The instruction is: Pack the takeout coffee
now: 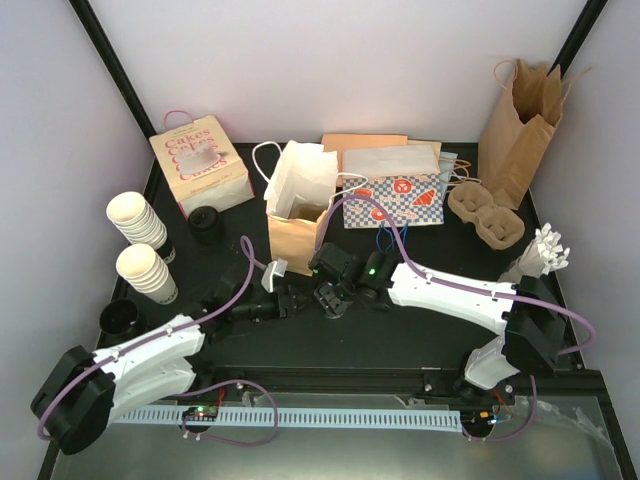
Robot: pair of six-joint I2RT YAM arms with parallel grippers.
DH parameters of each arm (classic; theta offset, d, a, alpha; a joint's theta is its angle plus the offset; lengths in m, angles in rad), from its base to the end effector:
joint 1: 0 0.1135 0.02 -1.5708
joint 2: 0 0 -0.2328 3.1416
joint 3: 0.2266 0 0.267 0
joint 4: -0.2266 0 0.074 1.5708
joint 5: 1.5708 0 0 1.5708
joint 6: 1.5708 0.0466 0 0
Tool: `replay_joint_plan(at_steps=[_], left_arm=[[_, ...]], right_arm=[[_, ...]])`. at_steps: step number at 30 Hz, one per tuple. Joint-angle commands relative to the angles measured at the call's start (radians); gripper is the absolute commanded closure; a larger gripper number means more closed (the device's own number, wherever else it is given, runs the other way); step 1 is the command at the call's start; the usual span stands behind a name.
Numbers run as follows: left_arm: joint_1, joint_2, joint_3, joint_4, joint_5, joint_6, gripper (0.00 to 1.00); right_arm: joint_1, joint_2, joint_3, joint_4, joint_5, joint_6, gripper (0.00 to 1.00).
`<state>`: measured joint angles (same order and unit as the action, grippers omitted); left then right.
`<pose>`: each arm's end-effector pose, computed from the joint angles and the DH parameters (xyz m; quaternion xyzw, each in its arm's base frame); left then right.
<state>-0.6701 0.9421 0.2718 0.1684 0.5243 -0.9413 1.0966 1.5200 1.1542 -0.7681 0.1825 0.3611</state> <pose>0.1614 -0.1577 0.1322 0.0184 0.8414 -0.5093 0.1799 0.1552 0.2838 0.2004 -0.3311 0.9143 0.0774 0.2202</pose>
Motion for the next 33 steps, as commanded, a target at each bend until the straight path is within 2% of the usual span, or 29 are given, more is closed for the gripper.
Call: replay_joint_plan(at_steps=[1, 5, 9, 17, 22, 33], left_arm=[[-0.006, -0.026, 0.038, -0.047, -0.028, 0.026, 0.54], [-0.005, -0.031, 0.037, -0.059, -0.029, 0.029, 0.54], [-0.006, -0.034, 0.034, -0.064, -0.029, 0.03, 0.54], [-0.005, -0.039, 0.032, -0.076, -0.03, 0.033, 0.54], [-0.006, -0.045, 0.024, -0.072, -0.027, 0.025, 0.54], [-0.035, 0.013, -0.012, 0.078, -0.009, -0.048, 0.54]], right_arm=[[0.002, -0.024, 0.04, -0.017, 0.034, -0.015, 0.29], [0.003, -0.018, 0.05, -0.024, 0.037, -0.014, 0.26], [0.002, -0.018, 0.057, -0.03, 0.039, -0.011, 0.16], [0.002, -0.03, 0.074, -0.041, 0.05, -0.019, 0.1], [0.002, -0.047, 0.075, -0.042, 0.047, -0.037, 0.0], [-0.034, -0.127, 0.042, -0.011, -0.045, -0.092, 0.03]])
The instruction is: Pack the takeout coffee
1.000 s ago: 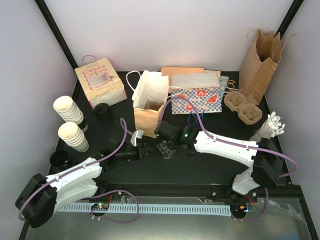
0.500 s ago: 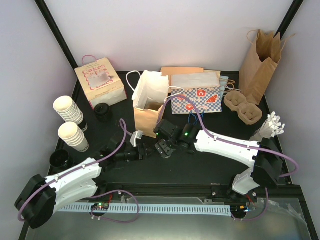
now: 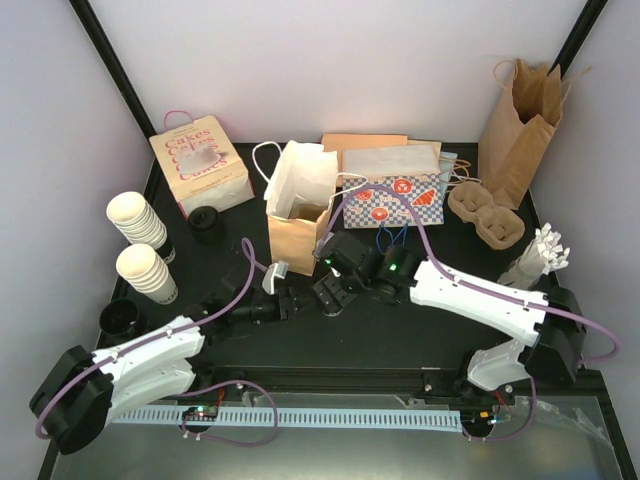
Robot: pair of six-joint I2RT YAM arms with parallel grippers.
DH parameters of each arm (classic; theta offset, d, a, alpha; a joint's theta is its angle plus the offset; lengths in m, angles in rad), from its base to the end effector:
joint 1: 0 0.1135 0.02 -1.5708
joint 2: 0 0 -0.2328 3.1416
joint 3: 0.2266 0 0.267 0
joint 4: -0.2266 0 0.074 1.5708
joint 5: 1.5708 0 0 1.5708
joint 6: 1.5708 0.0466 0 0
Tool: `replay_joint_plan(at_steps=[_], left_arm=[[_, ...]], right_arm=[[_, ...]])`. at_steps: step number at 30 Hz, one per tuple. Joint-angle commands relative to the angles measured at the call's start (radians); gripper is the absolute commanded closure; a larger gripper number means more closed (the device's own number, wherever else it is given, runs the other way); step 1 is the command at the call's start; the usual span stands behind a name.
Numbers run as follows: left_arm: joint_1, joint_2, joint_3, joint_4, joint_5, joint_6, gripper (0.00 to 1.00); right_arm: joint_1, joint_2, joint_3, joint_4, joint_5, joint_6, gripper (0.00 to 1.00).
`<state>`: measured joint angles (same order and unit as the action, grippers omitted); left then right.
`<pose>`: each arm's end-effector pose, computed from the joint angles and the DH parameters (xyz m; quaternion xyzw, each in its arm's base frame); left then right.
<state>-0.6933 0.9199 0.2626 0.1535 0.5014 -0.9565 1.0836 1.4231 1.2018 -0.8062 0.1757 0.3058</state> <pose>0.1566 -0.1592 0.1318 0.0156 0.8435 -0.5068 0.1774 0.1545 0.2743 0.2426 -0.3421 0.8969 0.1062 0.2594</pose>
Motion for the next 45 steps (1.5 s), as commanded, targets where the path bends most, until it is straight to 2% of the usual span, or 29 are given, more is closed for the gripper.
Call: replay_joint_plan(at_steps=[1, 4, 8, 32, 45], left_arm=[[-0.016, 0.049, -0.004, 0.113, 0.015, -0.04, 0.55], [-0.035, 0.073, -0.018, 0.18, 0.0, -0.077, 0.55], [-0.063, 0.09, -0.031, 0.221, -0.033, -0.108, 0.57], [-0.069, 0.139, -0.033, 0.269, -0.051, -0.123, 0.58], [-0.069, 0.177, -0.014, 0.276, -0.053, -0.122, 0.59]], right_arm=[[-0.028, -0.027, -0.004, 0.026, -0.054, -0.051, 0.03], [-0.051, -0.008, 0.013, 0.017, -0.125, -0.111, 0.04], [-0.078, 0.029, 0.035, 0.017, -0.133, -0.126, 0.04], [-0.154, 0.093, -0.004, 0.071, -0.091, -0.035, 0.41], [-0.154, 0.126, -0.011, 0.071, -0.106, -0.043, 0.44]])
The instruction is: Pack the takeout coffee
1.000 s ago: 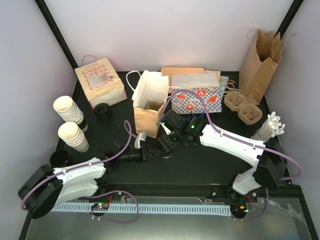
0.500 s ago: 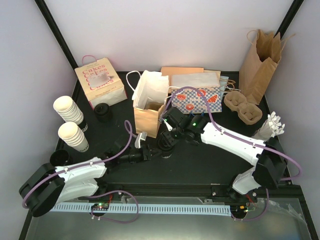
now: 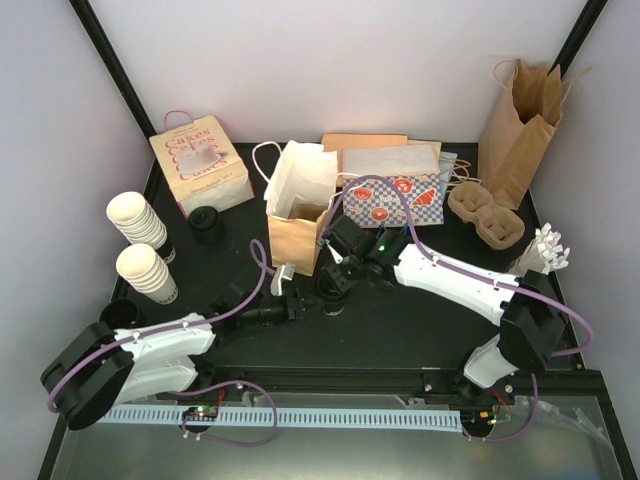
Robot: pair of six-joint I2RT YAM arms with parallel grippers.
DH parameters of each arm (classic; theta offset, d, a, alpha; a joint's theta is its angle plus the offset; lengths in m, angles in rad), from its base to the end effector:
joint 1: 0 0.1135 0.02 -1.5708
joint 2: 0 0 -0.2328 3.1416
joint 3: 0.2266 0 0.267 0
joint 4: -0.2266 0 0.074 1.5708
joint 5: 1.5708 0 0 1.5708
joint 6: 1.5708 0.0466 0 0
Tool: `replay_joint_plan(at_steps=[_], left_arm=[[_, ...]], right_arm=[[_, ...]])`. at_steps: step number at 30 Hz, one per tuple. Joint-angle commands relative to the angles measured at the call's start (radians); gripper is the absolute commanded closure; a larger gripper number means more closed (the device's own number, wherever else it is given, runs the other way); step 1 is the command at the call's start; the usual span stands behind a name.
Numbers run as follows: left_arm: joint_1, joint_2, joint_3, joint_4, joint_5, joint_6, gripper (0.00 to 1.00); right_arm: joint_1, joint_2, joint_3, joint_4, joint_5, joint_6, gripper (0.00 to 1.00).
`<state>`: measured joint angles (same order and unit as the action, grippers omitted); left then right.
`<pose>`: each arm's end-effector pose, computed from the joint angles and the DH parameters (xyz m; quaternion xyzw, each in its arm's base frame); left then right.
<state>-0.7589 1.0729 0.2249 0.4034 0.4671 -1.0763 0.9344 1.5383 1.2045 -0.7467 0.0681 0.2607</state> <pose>0.1526 -0.1737 0.1129 -0.0080 0.8318 -0.5313 0.1602 0.2014 0.2672 0.2113 -0.3126 0.9178 0.1092 0.2191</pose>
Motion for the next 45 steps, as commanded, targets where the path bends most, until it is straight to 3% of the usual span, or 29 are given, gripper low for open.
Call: replay_joint_plan(at_steps=[1, 21, 31, 37, 45], left_arm=[[-0.003, 0.03, 0.028, 0.023, -0.018, -0.002, 0.59], [-0.003, 0.097, 0.044, -0.153, -0.082, -0.019, 0.73], [-0.003, 0.2, 0.031, -0.083, -0.048, -0.096, 0.86], [-0.003, 0.193, 0.022, -0.041, -0.034, -0.106, 0.86], [-0.003, 0.094, 0.054, -0.107, -0.037, -0.063, 0.82]], right_arm=[[-0.005, 0.012, -0.015, 0.012, -0.001, 0.001, 0.44], [-0.004, -0.016, -0.106, 0.062, -0.074, 0.015, 0.44], [-0.003, -0.034, -0.141, 0.077, -0.091, 0.013, 0.44], [-0.004, -0.046, -0.153, 0.078, -0.085, 0.017, 0.44], [-0.004, -0.054, -0.137, 0.069, -0.035, 0.029, 0.44]])
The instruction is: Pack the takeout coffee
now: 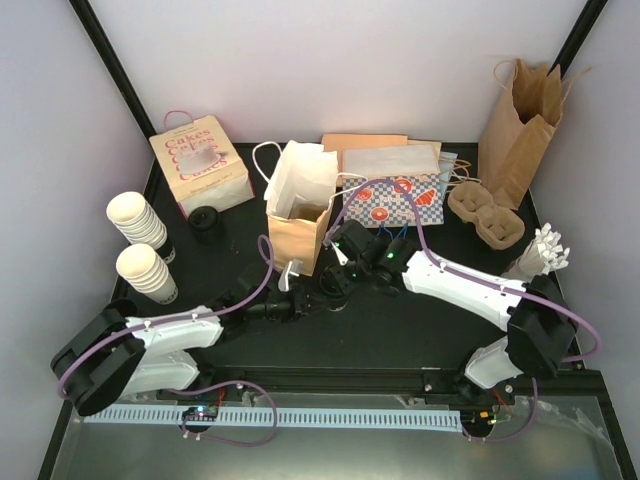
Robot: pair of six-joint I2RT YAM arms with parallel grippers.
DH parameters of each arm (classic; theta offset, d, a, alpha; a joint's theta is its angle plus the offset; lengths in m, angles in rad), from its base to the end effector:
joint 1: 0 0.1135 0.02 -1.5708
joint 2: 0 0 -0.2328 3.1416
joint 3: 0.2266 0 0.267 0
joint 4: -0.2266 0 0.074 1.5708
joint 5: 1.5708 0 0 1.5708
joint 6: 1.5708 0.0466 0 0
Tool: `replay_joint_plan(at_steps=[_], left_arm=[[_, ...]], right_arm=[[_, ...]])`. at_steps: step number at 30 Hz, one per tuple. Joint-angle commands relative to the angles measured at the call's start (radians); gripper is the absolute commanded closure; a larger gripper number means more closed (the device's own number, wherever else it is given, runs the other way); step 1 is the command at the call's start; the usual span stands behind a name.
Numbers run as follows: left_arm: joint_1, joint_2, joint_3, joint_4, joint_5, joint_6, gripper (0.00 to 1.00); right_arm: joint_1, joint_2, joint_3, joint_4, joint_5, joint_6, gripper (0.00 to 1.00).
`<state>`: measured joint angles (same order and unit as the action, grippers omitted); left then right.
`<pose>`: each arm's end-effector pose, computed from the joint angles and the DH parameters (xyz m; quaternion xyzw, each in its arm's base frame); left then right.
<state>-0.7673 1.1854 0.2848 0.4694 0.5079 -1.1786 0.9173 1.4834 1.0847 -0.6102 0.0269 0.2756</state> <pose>0.1608 -0.1866 0.1146 -0.0337 0.8255 -0.5507 0.1191 0.1998 0.2588 0.1976 -0.2994 0.9129 0.1450 0.2366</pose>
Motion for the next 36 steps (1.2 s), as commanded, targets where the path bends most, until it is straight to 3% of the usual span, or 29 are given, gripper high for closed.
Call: replay_joint_plan(at_steps=[1, 24, 36], left_arm=[[0.005, -0.031, -0.002, -0.181, -0.077, 0.045, 0.81], [0.005, -0.241, 0.083, -0.433, -0.103, 0.152, 0.55], [0.004, -0.333, 0.176, -0.666, -0.18, 0.26, 0.41]], right_arm=[[0.014, 0.004, -0.016, -0.07, 0.016, 0.016, 0.44], [0.013, 0.018, 0.003, -0.088, 0.056, 0.022, 0.44], [0.013, -0.012, 0.02, -0.089, 0.053, 0.022, 0.43]])
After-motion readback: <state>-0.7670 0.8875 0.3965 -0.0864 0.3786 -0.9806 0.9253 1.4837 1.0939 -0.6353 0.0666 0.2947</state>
